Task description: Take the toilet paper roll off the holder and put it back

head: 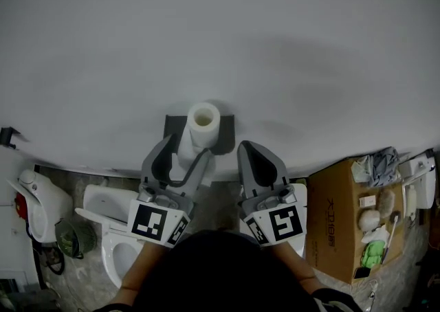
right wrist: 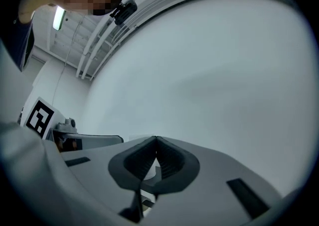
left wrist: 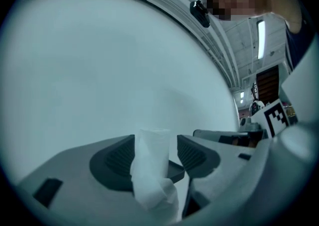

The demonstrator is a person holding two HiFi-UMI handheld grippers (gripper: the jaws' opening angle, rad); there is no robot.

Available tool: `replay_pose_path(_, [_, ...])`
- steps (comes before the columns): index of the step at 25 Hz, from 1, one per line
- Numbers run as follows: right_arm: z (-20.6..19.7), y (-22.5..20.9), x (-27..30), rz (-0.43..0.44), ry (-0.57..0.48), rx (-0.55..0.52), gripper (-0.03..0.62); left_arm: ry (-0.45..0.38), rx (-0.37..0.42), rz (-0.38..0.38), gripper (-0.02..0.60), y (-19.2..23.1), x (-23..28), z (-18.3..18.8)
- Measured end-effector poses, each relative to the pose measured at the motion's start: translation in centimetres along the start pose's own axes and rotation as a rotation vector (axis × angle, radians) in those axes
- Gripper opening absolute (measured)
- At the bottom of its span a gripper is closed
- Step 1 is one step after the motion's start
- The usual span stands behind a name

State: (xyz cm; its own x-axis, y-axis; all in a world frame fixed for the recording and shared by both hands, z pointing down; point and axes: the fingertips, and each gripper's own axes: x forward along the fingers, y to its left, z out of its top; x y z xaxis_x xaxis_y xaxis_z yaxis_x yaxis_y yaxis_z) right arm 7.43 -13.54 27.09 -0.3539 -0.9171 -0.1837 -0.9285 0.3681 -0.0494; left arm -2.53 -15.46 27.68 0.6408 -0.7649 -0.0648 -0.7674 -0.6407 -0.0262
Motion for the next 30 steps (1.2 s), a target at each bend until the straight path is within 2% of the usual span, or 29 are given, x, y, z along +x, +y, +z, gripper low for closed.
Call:
replay_pose_path(5, [0.1, -1.2, 0.5, 0.035, -0.002, 0.023, 0.015, 0.019, 0.009, 0.056, 0.303, 0.1, 1.2, -0.3])
replay_pose_path(8, [0.0, -1.9, 0.6, 0.059, 0.001, 0.021, 0.015, 0.023, 0.015, 0.093, 0.319, 0.3, 1.7, -0.3])
replay_pose_path(13, [0.0, -2.7, 0.8, 0.097, 0.000, 0.024, 0.016, 0.084, 0.043, 0.152, 0.329, 0.5, 2.4, -1.1])
replay_pose_path(22, [-0.3, -3.3, 1.1, 0.136, 0.005, 0.046, 0.015, 0.193, 0.058, 0.184, 0.335, -0.2, 3.7, -2.3])
replay_pose_path(25, [-0.4, -3.8, 1.0, 0.125, 0.007, 0.054, 0.017, 0.206, 0.091, 0.181, 0.336, 0.1, 4.2, -2.6])
replay_pose_path(30, [-0.8, -4.5, 0.6, 0.097, 0.023, 0.054, 0.015, 0.243, 0.086, 0.178, 0.335, 0.5, 5.0, -2.9])
